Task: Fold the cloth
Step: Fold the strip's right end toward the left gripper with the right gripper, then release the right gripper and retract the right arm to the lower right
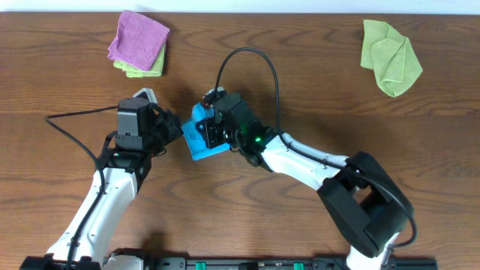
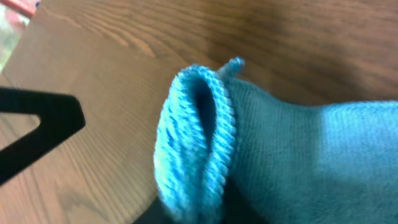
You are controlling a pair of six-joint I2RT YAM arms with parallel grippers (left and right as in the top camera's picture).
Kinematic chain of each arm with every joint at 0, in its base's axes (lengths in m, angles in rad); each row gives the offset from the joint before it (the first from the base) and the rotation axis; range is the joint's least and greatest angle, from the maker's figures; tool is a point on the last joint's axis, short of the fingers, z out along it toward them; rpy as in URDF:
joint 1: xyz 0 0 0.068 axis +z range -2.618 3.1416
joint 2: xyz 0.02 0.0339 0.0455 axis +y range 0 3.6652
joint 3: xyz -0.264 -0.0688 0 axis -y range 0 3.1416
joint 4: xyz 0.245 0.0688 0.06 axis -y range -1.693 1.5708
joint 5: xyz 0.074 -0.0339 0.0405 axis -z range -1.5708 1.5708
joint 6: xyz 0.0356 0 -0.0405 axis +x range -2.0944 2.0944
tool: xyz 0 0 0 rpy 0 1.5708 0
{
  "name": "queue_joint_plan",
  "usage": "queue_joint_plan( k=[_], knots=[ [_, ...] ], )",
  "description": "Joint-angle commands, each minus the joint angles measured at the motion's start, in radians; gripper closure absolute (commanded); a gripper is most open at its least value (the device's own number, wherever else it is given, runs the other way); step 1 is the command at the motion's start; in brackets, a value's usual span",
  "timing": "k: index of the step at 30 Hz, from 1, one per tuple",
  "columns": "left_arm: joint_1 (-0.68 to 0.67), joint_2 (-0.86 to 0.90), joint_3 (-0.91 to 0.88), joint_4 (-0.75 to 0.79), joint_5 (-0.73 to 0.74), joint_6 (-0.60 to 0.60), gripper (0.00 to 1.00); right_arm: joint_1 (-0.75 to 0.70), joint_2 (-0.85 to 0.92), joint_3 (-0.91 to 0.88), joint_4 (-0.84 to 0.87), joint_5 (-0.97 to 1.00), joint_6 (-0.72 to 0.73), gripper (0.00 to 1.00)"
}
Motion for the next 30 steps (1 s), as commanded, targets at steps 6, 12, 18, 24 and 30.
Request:
queue_joint_plan(
  k=[6, 12, 18, 24, 30],
  knots=[
    [0.019, -0.014, 0.019, -0.003, -0.021, 0.022, 0.94, 0.017, 0.011, 0.035, 0.000, -0.112, -0.037, 0.43],
    [0.054, -0.034, 0.019, -0.004, -0.021, 0.022, 0.94, 0.016, 0.008, 0.039, -0.001, -0.141, -0.037, 0.42],
    [0.099, -0.076, 0.019, -0.065, -0.022, 0.022, 0.78, -0.034, -0.062, 0.039, -0.032, -0.080, -0.084, 0.40],
    [0.123, -0.124, 0.019, -0.139, 0.006, 0.022, 0.55, -0.098, -0.149, 0.039, -0.100, -0.080, -0.156, 0.17],
    [0.124, -0.142, 0.019, -0.201, 0.076, 0.018, 0.05, -0.161, -0.262, 0.039, -0.271, -0.080, -0.205, 0.01]
  ],
)
